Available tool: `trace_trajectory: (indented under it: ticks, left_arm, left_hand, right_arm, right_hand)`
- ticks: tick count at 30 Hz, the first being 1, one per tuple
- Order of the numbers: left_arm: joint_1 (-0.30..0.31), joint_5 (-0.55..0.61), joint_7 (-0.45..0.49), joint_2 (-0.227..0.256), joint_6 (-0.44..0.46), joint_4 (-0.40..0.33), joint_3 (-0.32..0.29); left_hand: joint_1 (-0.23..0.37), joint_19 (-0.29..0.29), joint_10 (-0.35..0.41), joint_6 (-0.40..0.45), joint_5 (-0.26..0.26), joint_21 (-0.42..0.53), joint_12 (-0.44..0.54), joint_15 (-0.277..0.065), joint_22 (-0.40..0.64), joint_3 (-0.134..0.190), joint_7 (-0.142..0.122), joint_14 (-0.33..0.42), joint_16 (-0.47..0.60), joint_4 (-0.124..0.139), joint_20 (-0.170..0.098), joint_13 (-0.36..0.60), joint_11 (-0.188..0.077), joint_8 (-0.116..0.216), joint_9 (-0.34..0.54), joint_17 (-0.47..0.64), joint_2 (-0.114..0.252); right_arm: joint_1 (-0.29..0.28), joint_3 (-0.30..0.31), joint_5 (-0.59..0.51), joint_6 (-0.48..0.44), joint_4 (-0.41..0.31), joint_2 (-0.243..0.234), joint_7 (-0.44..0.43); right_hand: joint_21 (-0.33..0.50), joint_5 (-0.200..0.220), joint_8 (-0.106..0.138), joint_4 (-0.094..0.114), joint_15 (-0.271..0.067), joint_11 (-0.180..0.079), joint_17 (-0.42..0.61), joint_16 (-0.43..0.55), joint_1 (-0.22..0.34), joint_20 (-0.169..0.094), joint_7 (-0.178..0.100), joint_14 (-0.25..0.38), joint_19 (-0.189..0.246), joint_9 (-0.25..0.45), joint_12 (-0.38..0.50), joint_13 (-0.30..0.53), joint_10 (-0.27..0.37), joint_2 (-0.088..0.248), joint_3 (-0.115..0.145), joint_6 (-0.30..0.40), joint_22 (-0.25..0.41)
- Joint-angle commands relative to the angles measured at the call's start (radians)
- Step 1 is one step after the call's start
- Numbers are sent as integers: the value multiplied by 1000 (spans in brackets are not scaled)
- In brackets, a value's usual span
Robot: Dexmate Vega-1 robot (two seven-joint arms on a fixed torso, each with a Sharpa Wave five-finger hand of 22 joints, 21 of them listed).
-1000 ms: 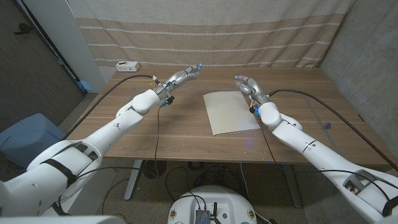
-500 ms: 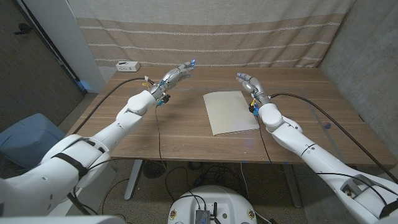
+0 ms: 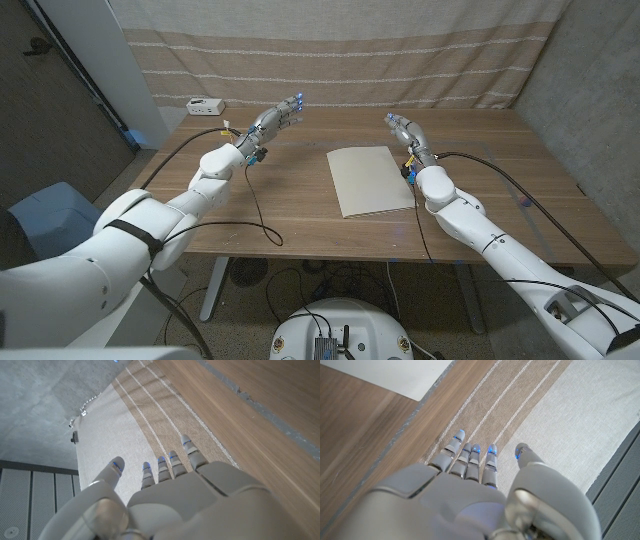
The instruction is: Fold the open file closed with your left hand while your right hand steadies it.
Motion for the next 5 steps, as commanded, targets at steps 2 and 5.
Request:
trace_trajectory:
  ticks: [2,5]
  left_arm:
    - [-4,-88,-9,-73,46,66,-90]
    - [3,-96,5,-87,46,65,-104]
  left_hand:
    - [8,11,17,18,2,8,6,5,2,9,-3,15,9,-1,-3,0,4,8,0,3,19]
    - [9,13,20,18,2,8,6,6,2,10,-2,16,8,-2,0,0,4,7,0,3,20]
  right_arm:
    - [-29,16,11,22,-22,19,-57]
    - [-34,14,9,36,-19,23,-61]
  right_hand:
    - [8,-3,6,-2,4,3,2,4,-11,5,9,13,10,4,7,0,16,2,-8,4,3]
    - [8,-3,6,-3,5,4,1,4,-12,5,11,15,11,3,6,0,16,1,-9,5,3]
